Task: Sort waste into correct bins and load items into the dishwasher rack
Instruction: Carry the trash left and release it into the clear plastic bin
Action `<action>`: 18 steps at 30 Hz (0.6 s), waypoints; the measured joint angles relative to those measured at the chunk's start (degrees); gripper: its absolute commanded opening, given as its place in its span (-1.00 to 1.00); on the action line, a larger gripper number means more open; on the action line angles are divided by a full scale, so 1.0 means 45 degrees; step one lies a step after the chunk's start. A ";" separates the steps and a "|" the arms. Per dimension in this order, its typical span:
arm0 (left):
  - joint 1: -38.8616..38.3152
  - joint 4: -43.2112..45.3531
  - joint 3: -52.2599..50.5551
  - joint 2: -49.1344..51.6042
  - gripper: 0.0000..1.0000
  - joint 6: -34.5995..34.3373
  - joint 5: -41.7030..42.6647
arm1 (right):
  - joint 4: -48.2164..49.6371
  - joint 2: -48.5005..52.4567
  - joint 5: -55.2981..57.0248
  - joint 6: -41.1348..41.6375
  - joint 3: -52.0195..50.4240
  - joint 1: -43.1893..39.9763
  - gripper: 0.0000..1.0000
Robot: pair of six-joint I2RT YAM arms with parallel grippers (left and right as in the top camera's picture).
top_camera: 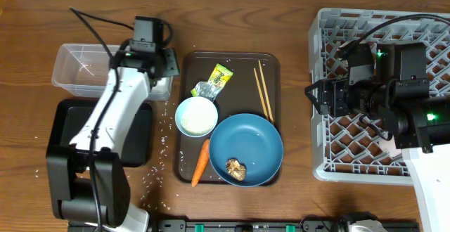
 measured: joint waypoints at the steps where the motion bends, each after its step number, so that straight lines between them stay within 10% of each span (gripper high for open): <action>1: -0.0267 -0.0005 0.0000 0.0000 0.25 0.0039 0.0024 | -0.0005 0.0000 0.0000 0.0000 0.0000 0.0000 0.54; 16: -0.2851 0.0155 -0.0029 0.2497 0.34 0.0568 -0.0991 | -0.0049 0.0000 0.0000 -0.0005 0.0000 0.0000 0.54; 18: -0.2841 0.0248 -0.0049 0.2837 0.10 0.0573 -0.1132 | -0.0049 0.0000 0.0000 0.0000 0.0000 0.0000 0.54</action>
